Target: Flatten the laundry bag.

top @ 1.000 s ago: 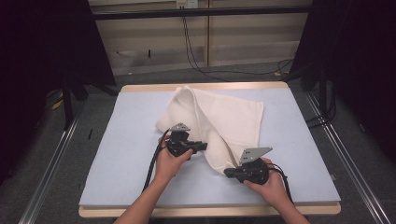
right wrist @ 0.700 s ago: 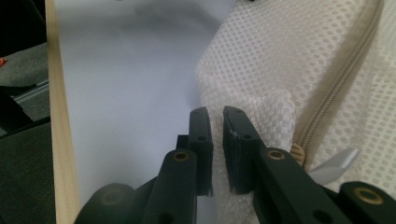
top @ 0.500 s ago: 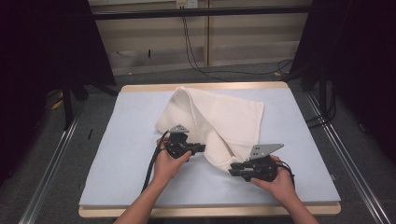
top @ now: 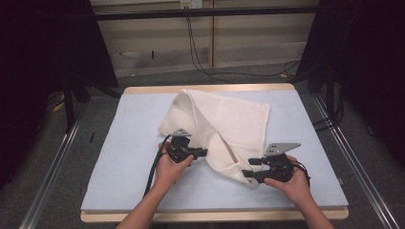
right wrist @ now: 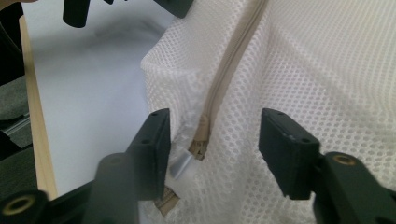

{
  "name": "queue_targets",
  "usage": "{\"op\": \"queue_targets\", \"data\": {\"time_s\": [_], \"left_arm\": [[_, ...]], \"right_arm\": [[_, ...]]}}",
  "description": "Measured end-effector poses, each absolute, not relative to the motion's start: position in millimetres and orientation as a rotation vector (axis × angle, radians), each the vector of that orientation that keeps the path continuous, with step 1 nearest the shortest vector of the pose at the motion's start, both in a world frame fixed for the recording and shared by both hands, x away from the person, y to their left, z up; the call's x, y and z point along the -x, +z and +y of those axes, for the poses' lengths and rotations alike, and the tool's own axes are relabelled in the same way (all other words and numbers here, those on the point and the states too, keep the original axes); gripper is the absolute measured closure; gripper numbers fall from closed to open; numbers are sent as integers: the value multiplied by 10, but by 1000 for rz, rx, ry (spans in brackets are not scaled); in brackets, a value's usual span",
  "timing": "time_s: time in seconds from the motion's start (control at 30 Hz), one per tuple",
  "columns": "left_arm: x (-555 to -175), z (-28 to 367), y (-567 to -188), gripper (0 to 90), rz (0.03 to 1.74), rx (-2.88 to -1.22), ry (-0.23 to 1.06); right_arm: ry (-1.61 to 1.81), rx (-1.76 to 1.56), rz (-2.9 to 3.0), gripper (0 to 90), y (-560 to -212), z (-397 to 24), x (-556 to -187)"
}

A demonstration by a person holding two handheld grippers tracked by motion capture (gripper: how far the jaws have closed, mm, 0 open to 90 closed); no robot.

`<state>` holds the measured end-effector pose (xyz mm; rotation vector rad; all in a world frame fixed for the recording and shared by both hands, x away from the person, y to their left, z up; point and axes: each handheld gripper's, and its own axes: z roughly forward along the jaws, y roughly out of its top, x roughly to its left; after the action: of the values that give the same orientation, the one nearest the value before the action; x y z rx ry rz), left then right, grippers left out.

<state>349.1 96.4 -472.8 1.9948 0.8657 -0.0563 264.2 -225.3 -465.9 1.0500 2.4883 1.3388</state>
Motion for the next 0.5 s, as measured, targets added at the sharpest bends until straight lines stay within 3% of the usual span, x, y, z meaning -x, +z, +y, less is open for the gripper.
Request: {"op": "queue_targets", "data": {"time_s": [0.27,0.5], "left_arm": [[-3485,1017,-4739,867,900,-2014,-54],[-3430,1046,-4712,865,907,-2003,-58]], "right_arm": [[1295,-1130,2454,308,-4599,-2408,-2687],[1161,-1148,2408,329,-4683,-2512,-2756]]}}
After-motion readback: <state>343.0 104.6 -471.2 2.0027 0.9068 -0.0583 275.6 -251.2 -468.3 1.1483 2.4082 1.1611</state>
